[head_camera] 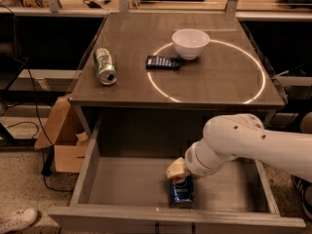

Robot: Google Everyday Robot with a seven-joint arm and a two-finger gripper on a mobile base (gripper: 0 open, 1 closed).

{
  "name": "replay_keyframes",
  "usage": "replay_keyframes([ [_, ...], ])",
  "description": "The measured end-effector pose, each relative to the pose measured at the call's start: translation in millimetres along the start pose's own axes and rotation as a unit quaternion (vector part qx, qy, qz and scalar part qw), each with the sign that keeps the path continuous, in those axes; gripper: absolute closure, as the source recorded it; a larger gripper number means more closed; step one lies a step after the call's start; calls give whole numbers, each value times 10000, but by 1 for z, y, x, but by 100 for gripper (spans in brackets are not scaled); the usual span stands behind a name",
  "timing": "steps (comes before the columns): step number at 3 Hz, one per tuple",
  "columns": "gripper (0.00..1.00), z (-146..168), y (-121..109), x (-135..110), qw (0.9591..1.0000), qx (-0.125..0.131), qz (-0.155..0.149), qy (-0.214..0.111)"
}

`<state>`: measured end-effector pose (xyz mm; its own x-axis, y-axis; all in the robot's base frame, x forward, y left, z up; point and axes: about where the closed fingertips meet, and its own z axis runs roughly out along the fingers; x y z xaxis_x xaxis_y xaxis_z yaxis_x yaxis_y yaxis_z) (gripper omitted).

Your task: Place pepsi can into top drawer

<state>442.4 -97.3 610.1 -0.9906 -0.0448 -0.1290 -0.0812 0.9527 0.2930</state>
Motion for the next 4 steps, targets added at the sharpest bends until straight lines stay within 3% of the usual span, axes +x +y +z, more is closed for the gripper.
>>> replay_keyframes([
  [3, 4, 0, 0, 0, 10000, 0, 0, 0],
  [4, 0, 0, 0, 0, 10000, 0, 0, 0],
])
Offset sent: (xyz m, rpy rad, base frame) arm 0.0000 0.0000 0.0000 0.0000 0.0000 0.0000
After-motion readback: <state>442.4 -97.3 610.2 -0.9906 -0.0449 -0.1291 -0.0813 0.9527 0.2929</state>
